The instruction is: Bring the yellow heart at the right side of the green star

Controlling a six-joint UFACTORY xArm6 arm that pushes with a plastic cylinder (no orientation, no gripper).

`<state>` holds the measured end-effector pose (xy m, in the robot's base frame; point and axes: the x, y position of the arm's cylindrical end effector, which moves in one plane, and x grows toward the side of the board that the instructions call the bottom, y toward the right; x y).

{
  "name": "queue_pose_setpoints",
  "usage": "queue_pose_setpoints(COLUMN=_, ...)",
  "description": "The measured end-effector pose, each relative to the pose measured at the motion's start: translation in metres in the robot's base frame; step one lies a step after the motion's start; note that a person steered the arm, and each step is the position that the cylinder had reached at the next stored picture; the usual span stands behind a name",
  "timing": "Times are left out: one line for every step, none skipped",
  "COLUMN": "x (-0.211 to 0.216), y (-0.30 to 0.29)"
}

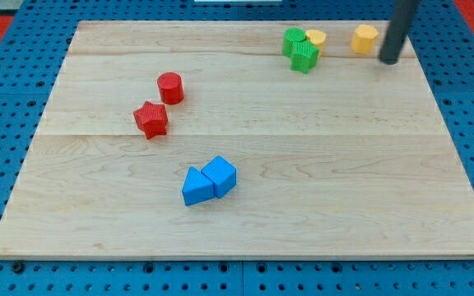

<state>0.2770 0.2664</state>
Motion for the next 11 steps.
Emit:
queue_pose_setpoints(x=-0.045, y=0.012)
queue_pose_setpoints(x=-0.050, y=-0.060)
queue_pose_setpoints(x=-0.053, y=-0.108)
queue_pose_setpoints(x=-0.082, y=-0.119)
queue_pose_setpoints(x=-0.074, y=-0.177)
queue_pose_setpoints(x=-0.067, y=-0.164)
queue_pose_setpoints(x=-0.039, y=-0.163)
queue_pose_setpoints(x=-0.034, y=-0.142)
queue_pose_setpoints(x=-0.003, y=-0.150)
queue_pose_setpoints(x=0.019, y=-0.166)
queue_pose_setpoints(x=0.044, y=-0.171)
